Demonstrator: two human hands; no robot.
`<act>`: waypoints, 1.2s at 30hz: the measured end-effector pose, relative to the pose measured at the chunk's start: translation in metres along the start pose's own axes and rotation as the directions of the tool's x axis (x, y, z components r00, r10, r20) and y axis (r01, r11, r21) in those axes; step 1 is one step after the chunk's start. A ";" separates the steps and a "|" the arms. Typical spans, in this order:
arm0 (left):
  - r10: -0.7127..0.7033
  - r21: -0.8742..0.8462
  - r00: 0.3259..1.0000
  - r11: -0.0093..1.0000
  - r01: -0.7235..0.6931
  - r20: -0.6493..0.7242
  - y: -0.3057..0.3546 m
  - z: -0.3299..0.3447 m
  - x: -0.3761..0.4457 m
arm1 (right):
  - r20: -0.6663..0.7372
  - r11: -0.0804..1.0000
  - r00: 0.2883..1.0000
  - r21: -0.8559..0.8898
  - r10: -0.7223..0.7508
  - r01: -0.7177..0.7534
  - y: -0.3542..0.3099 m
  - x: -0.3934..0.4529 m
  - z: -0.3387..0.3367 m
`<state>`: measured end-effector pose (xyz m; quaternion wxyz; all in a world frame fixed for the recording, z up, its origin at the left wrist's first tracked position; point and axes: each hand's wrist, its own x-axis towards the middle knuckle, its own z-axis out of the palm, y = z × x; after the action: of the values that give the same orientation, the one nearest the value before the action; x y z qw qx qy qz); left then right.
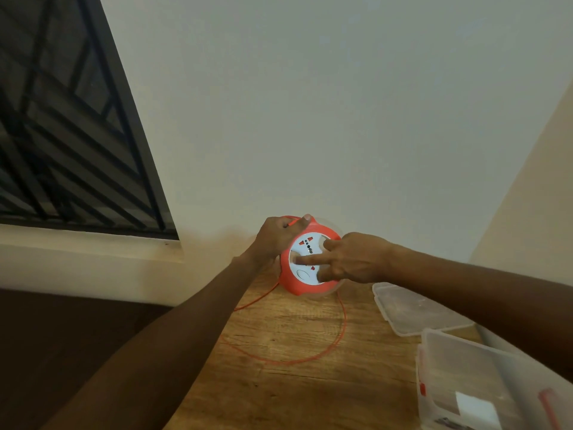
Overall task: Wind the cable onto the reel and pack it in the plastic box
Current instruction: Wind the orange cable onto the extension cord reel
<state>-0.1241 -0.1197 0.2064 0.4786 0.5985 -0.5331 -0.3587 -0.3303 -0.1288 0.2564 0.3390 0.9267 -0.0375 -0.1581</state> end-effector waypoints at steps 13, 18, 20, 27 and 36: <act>0.022 -0.147 0.997 0.989 -0.032 -0.069 0.001 0.006 0.001 | 0.087 0.953 0.951 0.038 0.295 -0.300 -0.016 0.019 -0.016; -0.025 -0.232 0.985 0.973 -0.015 -0.170 0.005 0.009 0.003 | 0.012 0.790 0.816 0.240 0.578 -0.564 -0.012 0.027 -0.008; -0.021 -0.201 0.980 0.979 -0.021 -0.200 0.004 0.011 0.004 | 0.001 0.742 0.780 0.308 0.626 -0.596 -0.013 0.030 -0.002; -0.013 -0.172 0.971 0.985 -0.028 -0.237 -0.003 0.014 0.007 | 0.302 0.201 0.573 0.730 0.762 -0.653 -0.024 0.042 0.004; -0.029 -0.131 0.960 0.991 -0.008 -0.278 -0.005 0.011 0.010 | 0.575 -0.586 0.479 0.797 0.664 -0.145 -0.037 0.053 0.000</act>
<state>-0.1307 -0.1318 0.1992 0.5852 0.6133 -0.4325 -0.3073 -0.2818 -0.1102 0.2187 -0.4696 0.6536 -0.5209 0.2846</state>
